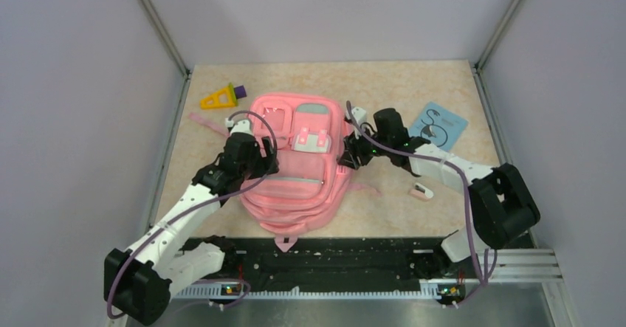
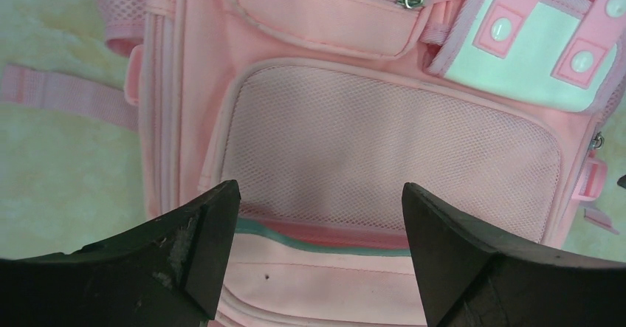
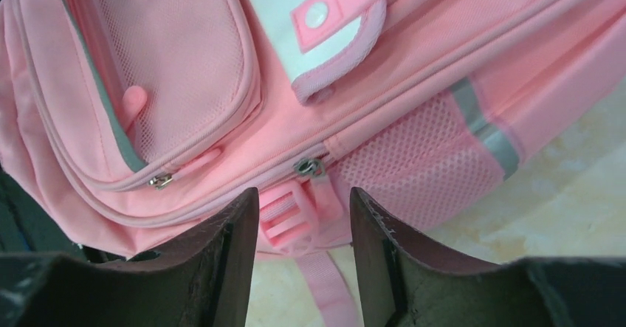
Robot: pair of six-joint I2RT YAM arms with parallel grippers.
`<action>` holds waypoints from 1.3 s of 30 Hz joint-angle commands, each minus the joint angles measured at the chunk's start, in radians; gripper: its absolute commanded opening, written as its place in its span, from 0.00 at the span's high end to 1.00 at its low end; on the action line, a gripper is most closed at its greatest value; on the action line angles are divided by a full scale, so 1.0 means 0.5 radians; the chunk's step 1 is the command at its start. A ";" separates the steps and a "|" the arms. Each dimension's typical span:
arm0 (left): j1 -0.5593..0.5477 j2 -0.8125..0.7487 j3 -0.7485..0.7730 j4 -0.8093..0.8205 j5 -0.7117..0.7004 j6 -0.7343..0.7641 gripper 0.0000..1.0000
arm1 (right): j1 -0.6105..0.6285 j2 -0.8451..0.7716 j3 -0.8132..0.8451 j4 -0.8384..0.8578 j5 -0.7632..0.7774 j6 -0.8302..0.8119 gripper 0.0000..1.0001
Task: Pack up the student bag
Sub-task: Adjust the student bag at the center of the board, then unzip the student bag at the center of the board.
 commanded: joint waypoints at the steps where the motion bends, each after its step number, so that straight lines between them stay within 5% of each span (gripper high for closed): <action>1: 0.029 -0.128 -0.059 -0.092 -0.107 -0.081 0.14 | -0.033 0.102 0.196 0.111 -0.108 -0.168 0.54; 22: 0.073 -0.046 -0.231 -0.087 -0.271 -0.163 0.20 | -0.048 0.454 0.362 -0.131 -0.297 -0.254 0.54; 25: 0.073 -0.076 -0.269 -0.042 -0.212 -0.194 0.37 | -0.048 0.456 0.356 -0.130 -0.326 -0.229 0.58; 31: 0.073 -0.257 -0.328 -0.007 -0.147 -0.284 0.85 | -0.047 0.425 0.414 -0.218 -0.316 -0.172 1.00; 33: 0.073 -0.344 -0.323 -0.017 -0.149 -0.301 0.98 | -0.048 0.402 0.462 -0.285 -0.295 -0.168 1.00; 39: 0.075 -0.542 -0.269 -0.028 -0.122 -0.348 1.00 | -0.048 0.364 0.700 -0.626 -0.064 -0.178 1.00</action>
